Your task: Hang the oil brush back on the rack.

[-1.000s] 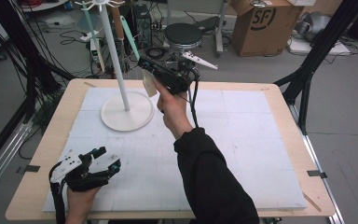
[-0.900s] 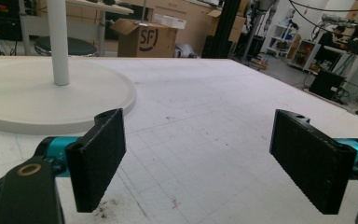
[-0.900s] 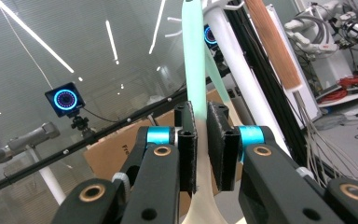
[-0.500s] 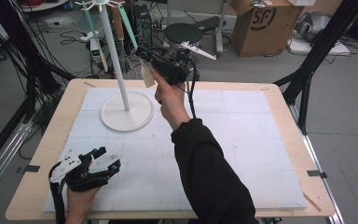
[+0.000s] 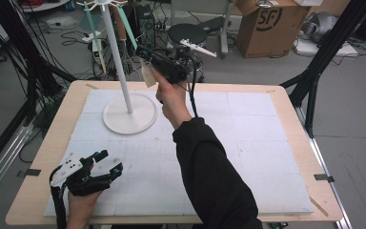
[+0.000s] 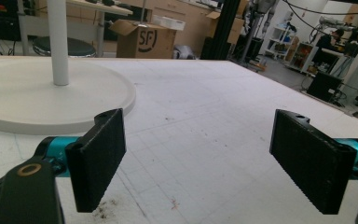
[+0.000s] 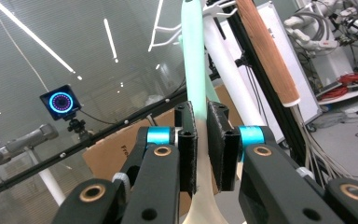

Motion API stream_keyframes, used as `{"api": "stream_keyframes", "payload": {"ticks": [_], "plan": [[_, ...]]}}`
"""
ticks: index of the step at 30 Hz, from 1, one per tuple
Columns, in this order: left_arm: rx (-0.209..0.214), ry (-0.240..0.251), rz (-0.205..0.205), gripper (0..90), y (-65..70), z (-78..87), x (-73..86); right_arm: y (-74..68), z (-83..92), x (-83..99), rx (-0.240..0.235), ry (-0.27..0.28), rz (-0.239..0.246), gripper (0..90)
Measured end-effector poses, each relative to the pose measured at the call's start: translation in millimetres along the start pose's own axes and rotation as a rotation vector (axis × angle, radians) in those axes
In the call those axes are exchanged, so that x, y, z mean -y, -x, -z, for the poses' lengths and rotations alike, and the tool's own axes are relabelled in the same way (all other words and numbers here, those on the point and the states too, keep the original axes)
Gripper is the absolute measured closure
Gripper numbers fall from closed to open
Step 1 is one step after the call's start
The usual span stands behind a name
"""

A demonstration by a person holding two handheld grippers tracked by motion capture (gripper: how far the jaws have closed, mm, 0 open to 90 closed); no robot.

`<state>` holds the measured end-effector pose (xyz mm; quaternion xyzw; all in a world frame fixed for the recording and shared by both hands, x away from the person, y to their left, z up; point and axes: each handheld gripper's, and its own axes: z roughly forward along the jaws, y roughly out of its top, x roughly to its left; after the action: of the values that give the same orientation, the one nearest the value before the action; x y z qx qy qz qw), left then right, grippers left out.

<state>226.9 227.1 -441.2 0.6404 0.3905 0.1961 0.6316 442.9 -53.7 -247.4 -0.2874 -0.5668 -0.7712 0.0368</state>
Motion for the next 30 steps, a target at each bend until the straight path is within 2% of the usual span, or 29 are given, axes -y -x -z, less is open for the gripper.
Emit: {"api": "stream_keyframes", "payload": {"ticks": [7,13,16,30], "plan": [[-0.002,0.003,0.001,18.9,-0.5,0.6,-0.2,2.4,-3.5,4.1,0.008,-0.01,-0.01,83.4],[-0.001,-0.001,-0.004,18.9,-0.8,-0.2,0.0,-2.9,3.7,-3.7,-0.005,0.024,0.01,83.4],[0.0,-0.001,-0.003,18.9,0.2,0.0,-0.1,-0.8,7.7,-7.2,-0.001,0.044,-0.002,83.4],[-0.002,0.002,0.001,18.9,-0.7,0.6,-0.2,5.0,-0.2,0.6,-0.021,0.015,-0.034,83.4]]}}
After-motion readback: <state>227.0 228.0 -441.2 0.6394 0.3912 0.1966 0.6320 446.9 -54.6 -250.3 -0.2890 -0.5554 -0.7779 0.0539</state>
